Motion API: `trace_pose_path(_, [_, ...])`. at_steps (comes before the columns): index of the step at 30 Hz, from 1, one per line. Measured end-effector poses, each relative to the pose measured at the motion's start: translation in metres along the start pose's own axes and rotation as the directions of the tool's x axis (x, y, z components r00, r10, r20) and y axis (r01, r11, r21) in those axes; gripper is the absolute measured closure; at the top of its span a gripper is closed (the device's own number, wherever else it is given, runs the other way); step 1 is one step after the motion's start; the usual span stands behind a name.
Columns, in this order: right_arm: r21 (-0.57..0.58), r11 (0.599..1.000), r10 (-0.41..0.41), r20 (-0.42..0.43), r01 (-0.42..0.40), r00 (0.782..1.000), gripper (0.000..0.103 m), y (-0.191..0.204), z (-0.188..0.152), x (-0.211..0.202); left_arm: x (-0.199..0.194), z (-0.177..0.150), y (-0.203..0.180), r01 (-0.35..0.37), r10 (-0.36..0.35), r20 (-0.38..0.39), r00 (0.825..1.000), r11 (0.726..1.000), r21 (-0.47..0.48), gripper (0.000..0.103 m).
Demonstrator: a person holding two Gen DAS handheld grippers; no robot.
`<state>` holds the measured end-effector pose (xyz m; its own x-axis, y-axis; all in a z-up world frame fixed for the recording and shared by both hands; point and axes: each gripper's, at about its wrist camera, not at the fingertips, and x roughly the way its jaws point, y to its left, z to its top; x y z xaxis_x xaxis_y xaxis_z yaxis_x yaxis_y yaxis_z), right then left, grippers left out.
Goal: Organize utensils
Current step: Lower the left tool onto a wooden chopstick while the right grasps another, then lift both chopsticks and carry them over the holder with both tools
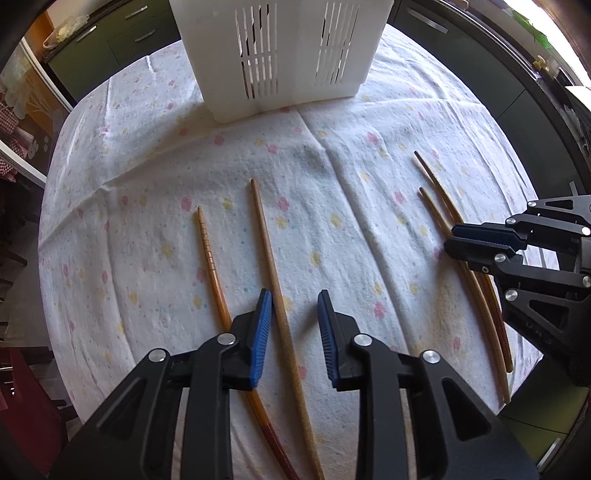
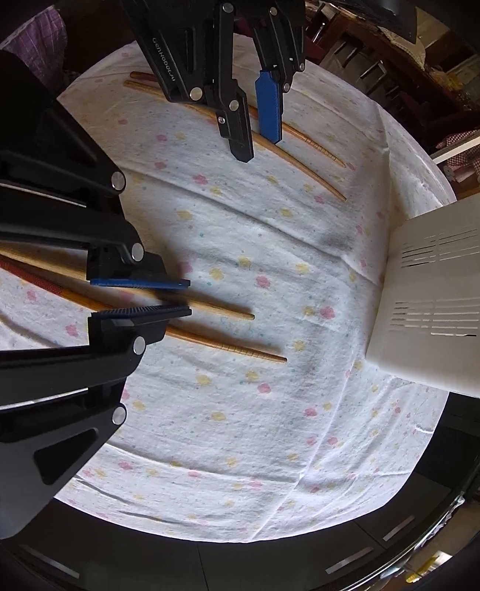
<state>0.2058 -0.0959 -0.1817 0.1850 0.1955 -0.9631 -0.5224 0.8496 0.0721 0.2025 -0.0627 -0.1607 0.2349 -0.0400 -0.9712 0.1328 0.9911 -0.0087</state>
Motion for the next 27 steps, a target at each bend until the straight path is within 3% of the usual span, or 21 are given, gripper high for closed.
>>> trace_pose_path(1, [0.010,1.000,0.012,0.004,-0.012,1.000,0.096,-0.001,-0.001,-0.001,0.000,0.001,0.002,0.001,-0.001,0.005,1.000,1.000,-0.006,0.094])
trace_pose_path(2, [0.017,0.999,0.027,0.018,-0.028,0.999,0.096,-0.001,-0.002,-0.003,0.000,0.001,0.006,0.013,-0.013,0.003,1.000,1.000,-0.019,0.096])
trace_pose_path(10, [0.040,0.992,0.114,0.161,-0.121,0.980,0.096,-0.010,-0.007,-0.058,-0.010,0.000,0.023,0.075,-0.075,-0.007,0.997,0.995,-0.062,0.097])
trace_pose_path(19, [0.028,0.984,0.161,0.282,-0.176,0.946,0.096,-0.018,-0.028,-0.117,-0.068,-0.007,0.014,0.105,-0.103,0.101,0.989,0.994,-0.008,0.097])
trace_pose_path(27, [0.007,0.981,0.179,0.372,-0.196,0.911,0.096,-0.017,-0.045,-0.159,-0.124,-0.024,0.005,0.111,-0.118,0.207,0.971,0.993,0.043,0.097])
